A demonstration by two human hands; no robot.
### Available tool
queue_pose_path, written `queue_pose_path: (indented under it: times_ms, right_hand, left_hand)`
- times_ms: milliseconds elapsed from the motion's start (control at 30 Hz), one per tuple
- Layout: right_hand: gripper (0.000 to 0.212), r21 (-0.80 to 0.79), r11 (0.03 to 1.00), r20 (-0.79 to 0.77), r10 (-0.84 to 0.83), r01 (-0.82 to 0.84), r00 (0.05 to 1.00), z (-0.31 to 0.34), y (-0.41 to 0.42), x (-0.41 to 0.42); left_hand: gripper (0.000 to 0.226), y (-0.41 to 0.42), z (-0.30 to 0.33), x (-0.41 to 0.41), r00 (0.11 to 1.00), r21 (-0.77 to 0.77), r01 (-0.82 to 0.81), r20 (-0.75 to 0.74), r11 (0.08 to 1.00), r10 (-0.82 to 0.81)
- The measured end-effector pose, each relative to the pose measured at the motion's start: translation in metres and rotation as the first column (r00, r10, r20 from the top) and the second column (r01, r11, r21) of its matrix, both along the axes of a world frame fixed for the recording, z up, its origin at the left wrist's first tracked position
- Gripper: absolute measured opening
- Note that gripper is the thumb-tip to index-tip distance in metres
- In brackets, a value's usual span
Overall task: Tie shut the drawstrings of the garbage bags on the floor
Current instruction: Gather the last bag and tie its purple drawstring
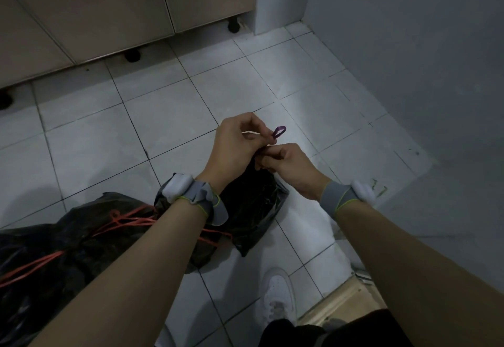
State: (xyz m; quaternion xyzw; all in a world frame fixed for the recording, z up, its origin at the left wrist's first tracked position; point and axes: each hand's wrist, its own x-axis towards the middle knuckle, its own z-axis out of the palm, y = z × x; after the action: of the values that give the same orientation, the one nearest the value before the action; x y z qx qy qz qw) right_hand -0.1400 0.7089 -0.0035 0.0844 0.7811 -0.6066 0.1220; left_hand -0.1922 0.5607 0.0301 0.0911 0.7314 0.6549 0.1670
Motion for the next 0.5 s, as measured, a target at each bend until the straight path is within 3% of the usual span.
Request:
queue_pose_path:
  times_ms: [233,367,500]
  right_hand:
    - [0.033,0.032,0.999,0.046,0.006,-0.008,0.999,0.007,-0.005,-0.001]
    - [0.034,-0.004,0.999,0.075,-0.045,0.045,0.996,0.007,-0.008,-0.003]
    - [0.035,-0.024,0.995,0.11,-0.09,0.093,0.99,0.006,-0.005,-0.005]
  left_hand:
    - [0.015,-0.002,-0.011,-0.005,0.998,-0.048,0.018,-0.058,0.999,-0.021]
    - [0.015,-0.012,-0.023,-0.008,0.965,-0.296,0.082,-0.215,0.952,-0.15]
    - [0.029,-0.026,-0.027,-0.004,0.908,-0.5,0.081,-0.32,0.862,-0.271]
